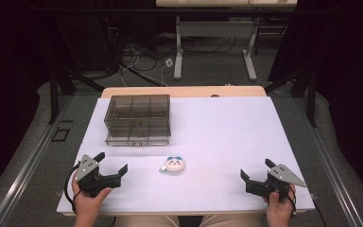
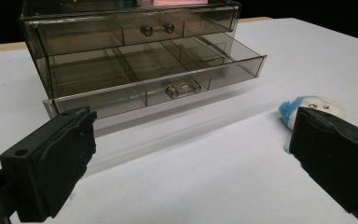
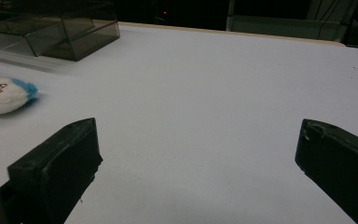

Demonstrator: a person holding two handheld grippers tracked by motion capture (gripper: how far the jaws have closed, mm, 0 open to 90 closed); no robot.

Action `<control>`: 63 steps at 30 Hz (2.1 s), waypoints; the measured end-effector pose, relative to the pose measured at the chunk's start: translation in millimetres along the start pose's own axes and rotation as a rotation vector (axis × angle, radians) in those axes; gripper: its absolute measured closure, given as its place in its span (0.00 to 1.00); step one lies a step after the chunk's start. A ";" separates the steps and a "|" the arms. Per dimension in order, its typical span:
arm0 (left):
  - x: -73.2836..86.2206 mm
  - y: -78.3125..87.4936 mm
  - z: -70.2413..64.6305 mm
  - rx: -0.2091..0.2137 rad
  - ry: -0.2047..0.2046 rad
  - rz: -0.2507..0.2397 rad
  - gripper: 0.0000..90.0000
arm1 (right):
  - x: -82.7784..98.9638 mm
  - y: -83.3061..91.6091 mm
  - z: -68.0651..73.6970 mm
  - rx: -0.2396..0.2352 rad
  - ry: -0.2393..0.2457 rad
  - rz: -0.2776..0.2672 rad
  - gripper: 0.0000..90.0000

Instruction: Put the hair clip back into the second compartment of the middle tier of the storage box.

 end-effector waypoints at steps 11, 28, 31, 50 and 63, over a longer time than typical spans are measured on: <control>-1.9 -6.4 -13.8 0.038 -0.038 0.018 0.00 | 2.6 -1.8 1.3 -0.010 -0.006 0.014 0.00; 1.2 -13.1 -28.6 0.092 -0.046 0.058 0.00 | 3.8 -3.5 6.1 -0.027 0.009 0.012 0.00; 2.3 -15.0 -31.4 0.101 -0.040 0.071 0.00 | 4.3 -4.2 6.7 -0.032 0.010 0.010 0.00; 4.2 -29.2 -45.8 0.131 -0.075 0.119 0.00 | 4.7 -4.0 7.2 -0.032 0.006 0.014 0.00; -5.1 -39.4 -50.4 0.171 -0.047 0.125 0.01 | 4.6 -3.4 7.0 -0.030 0.003 0.013 0.00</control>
Point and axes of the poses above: each handheld gripper's, and its own axes: y roughly backward along the jaws, x roughly out of its underside, z roughly to its left, the point moved 1 cm from there along -y, roughly forward along the jaws, and after that the axes turned 12 degrees about -z, right-handed, at the moved point
